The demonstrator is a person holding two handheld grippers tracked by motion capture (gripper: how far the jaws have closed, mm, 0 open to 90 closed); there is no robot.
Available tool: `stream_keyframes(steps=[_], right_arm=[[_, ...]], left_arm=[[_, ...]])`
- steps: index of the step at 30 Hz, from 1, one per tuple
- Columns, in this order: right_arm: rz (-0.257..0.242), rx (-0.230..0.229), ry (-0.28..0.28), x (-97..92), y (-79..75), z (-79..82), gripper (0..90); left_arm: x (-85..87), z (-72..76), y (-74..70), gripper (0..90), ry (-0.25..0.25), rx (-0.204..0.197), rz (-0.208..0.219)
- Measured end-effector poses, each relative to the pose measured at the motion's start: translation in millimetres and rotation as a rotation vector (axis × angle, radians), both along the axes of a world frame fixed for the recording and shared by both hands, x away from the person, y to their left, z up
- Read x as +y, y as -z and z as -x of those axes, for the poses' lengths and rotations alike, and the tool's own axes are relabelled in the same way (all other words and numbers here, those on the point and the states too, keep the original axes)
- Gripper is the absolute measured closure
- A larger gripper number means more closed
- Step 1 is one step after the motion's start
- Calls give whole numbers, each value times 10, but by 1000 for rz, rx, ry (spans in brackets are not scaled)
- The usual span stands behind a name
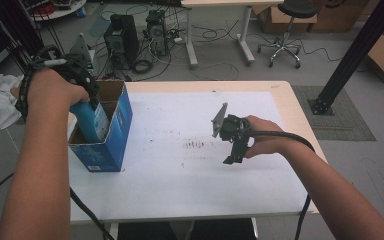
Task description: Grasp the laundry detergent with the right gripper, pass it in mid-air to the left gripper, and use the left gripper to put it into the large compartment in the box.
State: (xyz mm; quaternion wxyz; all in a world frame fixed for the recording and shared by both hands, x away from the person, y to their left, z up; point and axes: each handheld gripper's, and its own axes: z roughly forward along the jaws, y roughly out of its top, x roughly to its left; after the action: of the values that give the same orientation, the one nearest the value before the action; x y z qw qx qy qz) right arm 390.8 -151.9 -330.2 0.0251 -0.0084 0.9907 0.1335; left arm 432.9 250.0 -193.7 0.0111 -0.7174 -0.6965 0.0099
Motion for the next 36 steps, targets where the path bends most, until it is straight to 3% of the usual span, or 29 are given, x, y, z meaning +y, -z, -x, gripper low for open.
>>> stream_keyframes(steps=[5,21,28,36], right_arm=[[22,-1,4,-22,12,13,0],[20,0,18,-73,37,23,0],[21,-1,21,-80,57,16,0],[16,-3,26,-95,60,21,0]], left_arm=[[27,-13,224,384,-10,7,5],[2,-40,793,384,2,42,10],[9,-52,954,384,3,48,16],[-10,-62,950,383,10,19,7]])
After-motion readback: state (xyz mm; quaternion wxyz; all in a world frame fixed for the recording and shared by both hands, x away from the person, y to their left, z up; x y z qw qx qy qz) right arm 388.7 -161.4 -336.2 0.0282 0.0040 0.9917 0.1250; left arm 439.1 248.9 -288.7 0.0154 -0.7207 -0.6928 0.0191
